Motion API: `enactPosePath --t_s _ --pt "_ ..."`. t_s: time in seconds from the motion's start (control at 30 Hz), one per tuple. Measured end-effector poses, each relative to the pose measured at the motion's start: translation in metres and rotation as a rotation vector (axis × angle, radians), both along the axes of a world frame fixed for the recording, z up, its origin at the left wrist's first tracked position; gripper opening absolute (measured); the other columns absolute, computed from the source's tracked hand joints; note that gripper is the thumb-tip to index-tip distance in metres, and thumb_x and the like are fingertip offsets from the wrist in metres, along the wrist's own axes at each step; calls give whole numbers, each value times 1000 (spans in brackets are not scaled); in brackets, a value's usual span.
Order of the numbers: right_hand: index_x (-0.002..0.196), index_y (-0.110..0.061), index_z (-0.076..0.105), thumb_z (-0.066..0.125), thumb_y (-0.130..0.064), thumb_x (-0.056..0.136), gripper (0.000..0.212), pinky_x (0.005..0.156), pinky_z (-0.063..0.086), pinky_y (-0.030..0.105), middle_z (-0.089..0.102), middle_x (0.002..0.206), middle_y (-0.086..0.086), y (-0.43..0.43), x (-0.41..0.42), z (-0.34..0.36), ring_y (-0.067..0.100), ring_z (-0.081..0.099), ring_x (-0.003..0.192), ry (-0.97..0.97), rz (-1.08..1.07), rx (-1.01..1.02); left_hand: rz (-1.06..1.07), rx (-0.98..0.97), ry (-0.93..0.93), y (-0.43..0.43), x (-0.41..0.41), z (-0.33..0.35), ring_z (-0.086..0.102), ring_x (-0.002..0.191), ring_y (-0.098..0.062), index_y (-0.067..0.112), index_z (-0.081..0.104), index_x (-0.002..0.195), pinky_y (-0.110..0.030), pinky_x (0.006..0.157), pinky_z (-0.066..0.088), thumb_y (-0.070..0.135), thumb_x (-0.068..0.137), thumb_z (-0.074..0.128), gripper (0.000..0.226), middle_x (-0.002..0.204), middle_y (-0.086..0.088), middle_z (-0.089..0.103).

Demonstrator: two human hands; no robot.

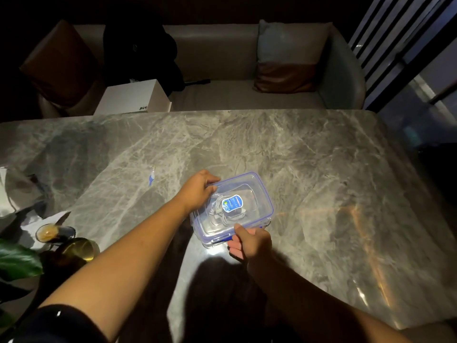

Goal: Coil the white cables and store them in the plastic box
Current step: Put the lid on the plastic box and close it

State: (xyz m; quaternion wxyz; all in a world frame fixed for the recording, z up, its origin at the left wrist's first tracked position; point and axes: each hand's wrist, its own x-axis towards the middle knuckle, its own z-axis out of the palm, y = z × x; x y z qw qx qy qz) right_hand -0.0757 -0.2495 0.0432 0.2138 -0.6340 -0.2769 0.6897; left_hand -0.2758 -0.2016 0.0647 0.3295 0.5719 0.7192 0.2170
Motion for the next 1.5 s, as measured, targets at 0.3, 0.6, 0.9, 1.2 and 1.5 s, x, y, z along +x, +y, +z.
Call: enactPosePath --t_s 0.3,0.6,0.9,1.2,1.5 --pt "64 -10 54 61 -15 97 34 46 47 26 53 52 3 -5 -1 5 14 53 40 4 68 40 -101 -89 28 19 -3 -7 60 108 -29 2 64 125 -24 95 40 3 93 59 32 116 -15 58" --pt "74 -17 64 67 -19 92 19 81 60 50 75 76 11 -9 -7 2 31 70 71 -46 -42 57 -86 -139 -24 26 -4 -10 65 111 -21 8 67 123 -33 101 48 10 93 63 31 123 -9 68" --pt "78 -11 73 70 -41 79 31 77 57 42 76 75 10 -4 3 -12 31 73 77 -95 40 57 -36 -123 -4 19 -1 -11 67 101 -23 12 67 123 -35 94 51 14 93 63 30 113 -10 71" --pt "58 -10 44 61 -19 96 42 49 33 30 35 55 7 28 31 -21 16 33 45 37 3 14 211 -112 -73 -5 17 -14 53 67 -13 11 66 111 -18 59 39 15 91 66 20 81 -4 60" --pt "68 -16 48 66 -27 94 33 50 47 25 46 59 3 65 58 -19 15 46 51 -26 94 14 474 -121 -210 -29 48 -19 45 57 -8 16 56 97 -24 60 38 10 88 69 17 66 4 50"
